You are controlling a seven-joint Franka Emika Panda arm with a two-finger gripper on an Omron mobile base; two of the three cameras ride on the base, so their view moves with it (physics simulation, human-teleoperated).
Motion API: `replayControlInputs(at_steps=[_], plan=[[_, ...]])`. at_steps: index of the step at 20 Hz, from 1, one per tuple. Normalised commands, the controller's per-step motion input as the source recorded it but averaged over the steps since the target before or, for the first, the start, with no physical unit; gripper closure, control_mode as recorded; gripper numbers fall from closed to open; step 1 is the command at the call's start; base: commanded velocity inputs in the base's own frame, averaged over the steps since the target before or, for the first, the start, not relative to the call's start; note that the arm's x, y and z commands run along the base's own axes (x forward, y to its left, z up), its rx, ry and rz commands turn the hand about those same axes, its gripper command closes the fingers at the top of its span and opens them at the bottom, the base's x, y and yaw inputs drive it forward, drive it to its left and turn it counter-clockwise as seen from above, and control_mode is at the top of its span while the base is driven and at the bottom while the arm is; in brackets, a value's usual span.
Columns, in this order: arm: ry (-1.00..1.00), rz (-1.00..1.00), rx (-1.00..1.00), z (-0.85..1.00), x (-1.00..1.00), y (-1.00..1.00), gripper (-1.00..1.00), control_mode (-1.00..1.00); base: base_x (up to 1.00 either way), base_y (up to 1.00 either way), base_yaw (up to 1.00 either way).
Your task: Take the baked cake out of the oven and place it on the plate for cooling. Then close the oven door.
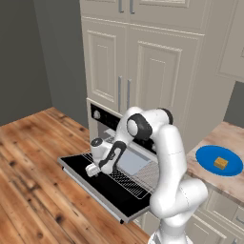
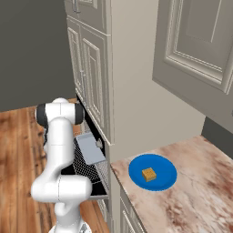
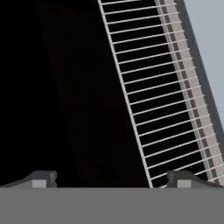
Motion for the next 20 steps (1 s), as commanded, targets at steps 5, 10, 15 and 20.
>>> replayControlInputs(at_steps=[5, 10, 15, 20], plan=[[0.10, 0.00, 0.05, -0.30, 0.28, 0.00, -1.00, -1.00, 0.00, 0.00, 0.00], [0.09, 0.00, 0.10, -0.21, 0.03, 0.00, -1.00, -1.00, 0.00, 0.00, 0.00], [0.06, 0.00, 0.10, -0.20, 0.00, 0.00, -1.00, -1.00, 0.00, 0.00, 0.00], [0.05, 0.00, 0.07, -0.28, 0.05, 0.00, -1.00, -1.00, 0.00, 0.00, 0.00]])
